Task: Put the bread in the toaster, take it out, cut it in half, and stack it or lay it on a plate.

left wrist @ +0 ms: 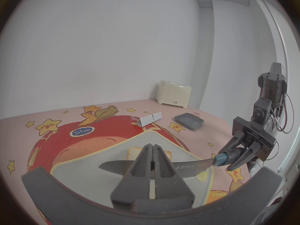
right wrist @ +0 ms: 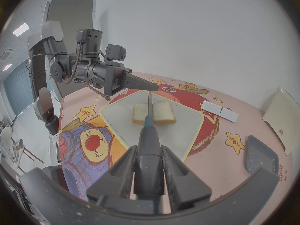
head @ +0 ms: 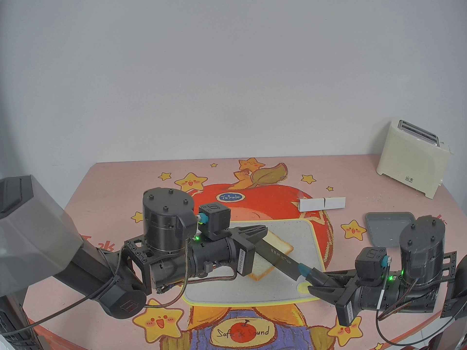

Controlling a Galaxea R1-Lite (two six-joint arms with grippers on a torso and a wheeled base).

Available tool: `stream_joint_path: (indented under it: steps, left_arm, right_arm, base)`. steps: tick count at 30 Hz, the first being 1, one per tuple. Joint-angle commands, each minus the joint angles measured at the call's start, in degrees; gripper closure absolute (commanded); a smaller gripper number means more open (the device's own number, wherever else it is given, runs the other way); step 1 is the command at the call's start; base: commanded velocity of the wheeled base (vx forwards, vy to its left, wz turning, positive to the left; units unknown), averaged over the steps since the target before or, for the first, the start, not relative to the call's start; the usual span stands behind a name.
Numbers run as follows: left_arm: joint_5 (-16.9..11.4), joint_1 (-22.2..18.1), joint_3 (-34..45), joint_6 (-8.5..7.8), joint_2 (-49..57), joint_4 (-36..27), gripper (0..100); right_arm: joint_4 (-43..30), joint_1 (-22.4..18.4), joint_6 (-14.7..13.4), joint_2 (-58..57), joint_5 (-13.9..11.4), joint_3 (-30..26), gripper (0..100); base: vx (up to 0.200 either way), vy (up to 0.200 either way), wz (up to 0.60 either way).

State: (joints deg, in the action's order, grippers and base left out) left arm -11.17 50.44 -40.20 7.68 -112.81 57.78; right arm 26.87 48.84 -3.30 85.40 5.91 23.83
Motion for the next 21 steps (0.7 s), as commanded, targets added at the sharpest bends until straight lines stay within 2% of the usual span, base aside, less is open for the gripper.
stream_joint_path:
  steps: [1, 21]
  left_arm:
    - [0.00, -0.08, 0.39, 0.05, -0.22, -0.04, 100]
    - [0.09, -0.26, -0.75, -0.03, -0.57, 0.05, 100]
  right_arm:
    - [0.11, -0.14, -0.12, -0.14, -0.02, 0.34, 100]
    - [-0.15, -0.41, -0.21, 0.03, 0.15, 0.51, 100]
  base:
    - [0.000, 0.000, 0.00]
    - [0.000, 0.000, 0.00]
